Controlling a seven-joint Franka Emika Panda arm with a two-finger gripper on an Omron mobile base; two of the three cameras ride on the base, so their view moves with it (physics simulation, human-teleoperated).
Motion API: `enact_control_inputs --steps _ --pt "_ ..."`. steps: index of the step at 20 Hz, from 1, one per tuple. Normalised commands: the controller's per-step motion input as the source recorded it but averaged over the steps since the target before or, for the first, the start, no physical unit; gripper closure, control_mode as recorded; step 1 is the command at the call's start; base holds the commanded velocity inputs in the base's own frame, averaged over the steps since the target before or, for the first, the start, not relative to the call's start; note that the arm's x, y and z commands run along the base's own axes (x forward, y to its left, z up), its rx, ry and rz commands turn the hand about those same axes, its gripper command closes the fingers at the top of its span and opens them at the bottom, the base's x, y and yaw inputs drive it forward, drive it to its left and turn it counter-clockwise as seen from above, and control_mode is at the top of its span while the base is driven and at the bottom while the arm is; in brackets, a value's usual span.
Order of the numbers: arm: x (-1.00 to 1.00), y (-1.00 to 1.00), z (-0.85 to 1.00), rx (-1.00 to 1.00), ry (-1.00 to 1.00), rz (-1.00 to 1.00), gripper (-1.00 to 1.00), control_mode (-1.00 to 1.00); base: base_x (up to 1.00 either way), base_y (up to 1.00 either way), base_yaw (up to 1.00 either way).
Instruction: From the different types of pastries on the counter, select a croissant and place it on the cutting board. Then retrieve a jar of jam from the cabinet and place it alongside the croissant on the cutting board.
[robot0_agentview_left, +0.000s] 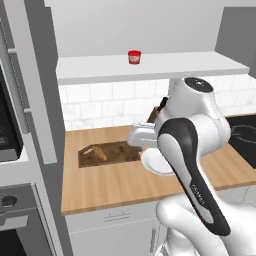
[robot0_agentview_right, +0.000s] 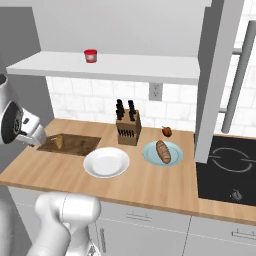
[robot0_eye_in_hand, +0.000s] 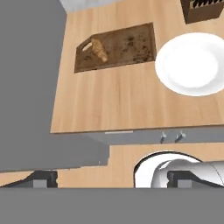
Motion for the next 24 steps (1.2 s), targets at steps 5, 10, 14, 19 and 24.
enact_control_inputs --steps 5,10,14,19,24 --pt "-0.09 -0.01 1.0 -0.35 -0.21 -0.03 -1.0 -1.0 0.0 0.0 0.0" --pt "-0.11 -0.44 0.37 -0.03 -0.21 0.07 -1.0 -1.0 0.0 0.0 0.0" --pt "0.0 -1.0 0.57 0.03 -0.51 0.36 -1.0 -1.0 0.0 0.0 0.0" --pt "0.0 -1.0 0.84 -0.01 -0.57 0.36 -1.0 -1.0 0.0 0.0 0.0" --pt "-0.14 -0.1 0.16 -0.04 -0.16 0.02 -1.0 -1.0 0.0 0.0 0.0"
